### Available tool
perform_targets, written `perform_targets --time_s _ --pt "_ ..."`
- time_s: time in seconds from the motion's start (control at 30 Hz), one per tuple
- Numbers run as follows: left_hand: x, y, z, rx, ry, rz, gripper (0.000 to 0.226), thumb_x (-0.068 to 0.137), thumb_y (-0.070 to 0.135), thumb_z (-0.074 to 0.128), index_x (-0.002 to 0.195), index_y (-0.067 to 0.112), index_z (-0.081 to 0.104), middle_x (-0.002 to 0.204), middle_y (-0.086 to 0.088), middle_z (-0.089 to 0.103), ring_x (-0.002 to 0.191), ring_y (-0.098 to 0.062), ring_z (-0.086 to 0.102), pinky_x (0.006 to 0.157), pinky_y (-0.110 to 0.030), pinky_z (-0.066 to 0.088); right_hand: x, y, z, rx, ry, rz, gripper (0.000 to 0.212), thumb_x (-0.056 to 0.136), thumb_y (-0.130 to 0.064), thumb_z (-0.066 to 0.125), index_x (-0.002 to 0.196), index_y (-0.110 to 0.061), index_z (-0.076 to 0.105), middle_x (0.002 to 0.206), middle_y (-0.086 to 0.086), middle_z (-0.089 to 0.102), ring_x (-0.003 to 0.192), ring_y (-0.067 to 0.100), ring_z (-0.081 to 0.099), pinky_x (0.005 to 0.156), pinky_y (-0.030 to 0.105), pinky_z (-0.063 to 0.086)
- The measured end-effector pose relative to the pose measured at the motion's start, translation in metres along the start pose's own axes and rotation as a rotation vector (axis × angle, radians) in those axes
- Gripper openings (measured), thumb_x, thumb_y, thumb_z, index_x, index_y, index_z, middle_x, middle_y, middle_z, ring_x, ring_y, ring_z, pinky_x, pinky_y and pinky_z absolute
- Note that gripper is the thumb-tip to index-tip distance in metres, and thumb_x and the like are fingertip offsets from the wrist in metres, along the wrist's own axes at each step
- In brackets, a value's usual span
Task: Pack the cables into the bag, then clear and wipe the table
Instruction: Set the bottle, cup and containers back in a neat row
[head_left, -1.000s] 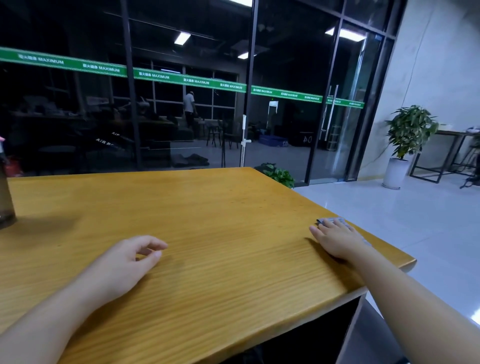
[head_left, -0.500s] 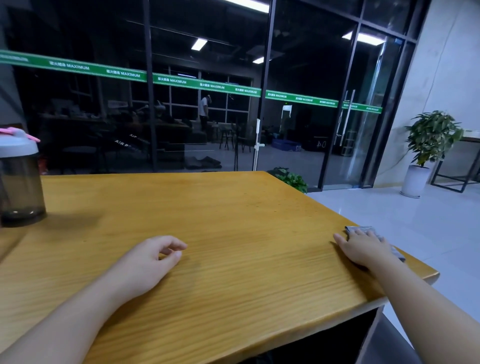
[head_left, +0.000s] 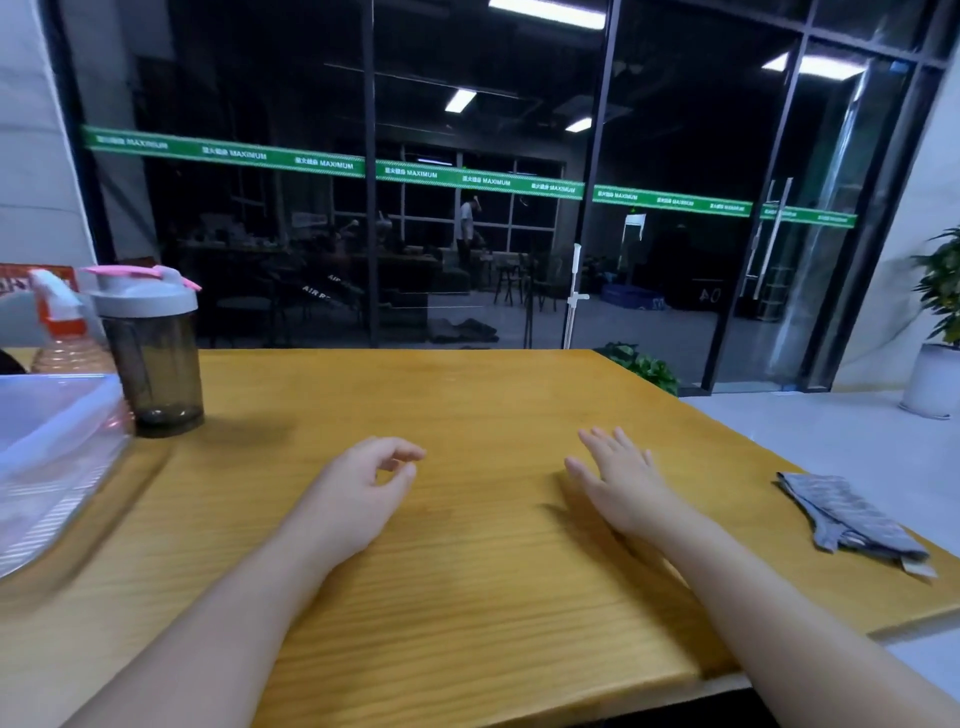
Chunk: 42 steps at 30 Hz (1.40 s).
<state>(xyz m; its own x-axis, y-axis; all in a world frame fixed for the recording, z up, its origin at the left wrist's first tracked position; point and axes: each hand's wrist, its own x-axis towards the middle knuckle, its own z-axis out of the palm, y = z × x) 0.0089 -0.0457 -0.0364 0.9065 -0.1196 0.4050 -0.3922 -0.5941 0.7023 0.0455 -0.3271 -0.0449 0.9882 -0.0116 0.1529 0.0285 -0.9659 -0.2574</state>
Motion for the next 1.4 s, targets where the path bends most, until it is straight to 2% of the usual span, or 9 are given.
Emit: perform_targets --time_s 0.17,0.4,0.6,0.77,0.9,1.03,1.17,1.23,1.4 --pt "0.002 0.000 -0.010 -0.059 0.169 0.054 0.025 0.090 0.010 0.055 0.091 0.034 0.061 0.101 0.014 0.060 0.098 -0.001 0.055 0.087 -0.016 0.041 0.003 -0.065 0.018 0.074 -0.095 -0.171 0.061 0.099 -0.051 0.026 0.153 -0.025 0.012 0.160 -0.006 0.008 0.148 0.014 -0.003 0.118 0.042 0.000" --pt "-0.007 0.004 -0.035 -0.005 0.388 0.200 0.026 0.090 0.007 0.053 0.097 0.031 0.063 0.104 0.025 0.056 0.102 0.014 0.048 0.082 0.002 0.030 0.000 -0.140 0.010 0.177 -0.090 -0.372 0.057 0.101 -0.043 0.033 0.152 -0.024 0.017 0.160 -0.006 0.013 0.148 0.013 0.003 0.120 0.039 0.004" --pt "-0.013 -0.015 -0.065 0.196 0.444 0.287 0.026 0.086 0.011 0.047 0.100 0.022 0.066 0.107 0.012 0.059 0.105 -0.003 0.052 0.093 -0.010 0.035 0.002 -0.182 0.026 0.174 -0.133 -0.508 0.053 0.102 -0.031 0.037 0.151 -0.023 0.018 0.159 -0.005 0.016 0.147 0.013 0.006 0.120 0.037 0.008" --pt "-0.007 -0.035 -0.099 0.541 0.282 0.403 0.029 0.083 0.018 0.041 0.097 0.018 0.067 0.104 0.001 0.063 0.101 -0.017 0.057 0.084 -0.038 0.049 0.014 -0.213 0.037 0.119 -0.140 -0.608 0.061 0.100 -0.035 0.040 0.152 -0.025 0.010 0.159 -0.006 0.016 0.148 0.014 0.007 0.119 0.042 0.011" --pt "0.003 -0.047 -0.123 0.749 0.206 0.450 0.031 0.080 0.020 0.041 0.097 0.019 0.067 0.106 0.001 0.062 0.102 -0.019 0.056 0.084 -0.040 0.050 0.027 -0.238 0.032 0.118 -0.101 -0.671 0.064 0.100 -0.035 0.040 0.152 -0.026 0.005 0.159 -0.006 0.013 0.148 0.014 0.006 0.119 0.042 0.013" --pt "0.021 -0.060 -0.146 1.030 0.203 0.387 0.036 0.078 0.029 0.046 0.109 0.022 0.063 0.124 -0.003 0.057 0.118 -0.021 0.050 0.103 -0.048 0.035 0.043 -0.262 0.027 0.121 -0.066 -0.708 0.066 0.100 -0.034 0.040 0.152 -0.030 -0.001 0.160 -0.008 0.009 0.148 0.012 0.003 0.120 0.040 0.010" --pt "0.041 -0.080 -0.173 1.034 0.225 0.099 0.059 0.090 0.051 0.035 0.143 0.026 0.028 0.155 -0.002 0.013 0.144 -0.021 0.006 0.112 -0.053 -0.001 0.064 -0.281 0.027 0.101 -0.065 -0.697 0.072 0.099 -0.033 0.043 0.151 -0.034 -0.007 0.160 -0.010 0.002 0.147 0.011 -0.002 0.120 0.042 0.007" --pt "0.051 -0.091 -0.192 1.070 0.280 0.174 0.064 0.086 0.057 0.022 0.142 0.026 0.028 0.154 -0.005 0.021 0.143 -0.024 0.014 0.109 -0.059 0.006 0.075 -0.288 0.029 0.098 -0.069 -0.662 0.076 0.098 -0.033 0.046 0.150 -0.034 -0.009 0.160 -0.011 -0.001 0.148 0.012 -0.003 0.120 0.043 0.008" --pt "0.076 -0.119 -0.245 1.242 0.331 0.266 0.051 0.088 0.044 0.031 0.134 0.021 0.035 0.143 -0.009 0.039 0.132 -0.027 0.034 0.099 -0.062 0.031 0.094 -0.308 0.037 0.124 -0.088 -0.593 0.083 0.095 -0.037 0.051 0.151 -0.032 -0.012 0.160 -0.010 -0.005 0.148 0.017 -0.004 0.120 0.047 0.008"
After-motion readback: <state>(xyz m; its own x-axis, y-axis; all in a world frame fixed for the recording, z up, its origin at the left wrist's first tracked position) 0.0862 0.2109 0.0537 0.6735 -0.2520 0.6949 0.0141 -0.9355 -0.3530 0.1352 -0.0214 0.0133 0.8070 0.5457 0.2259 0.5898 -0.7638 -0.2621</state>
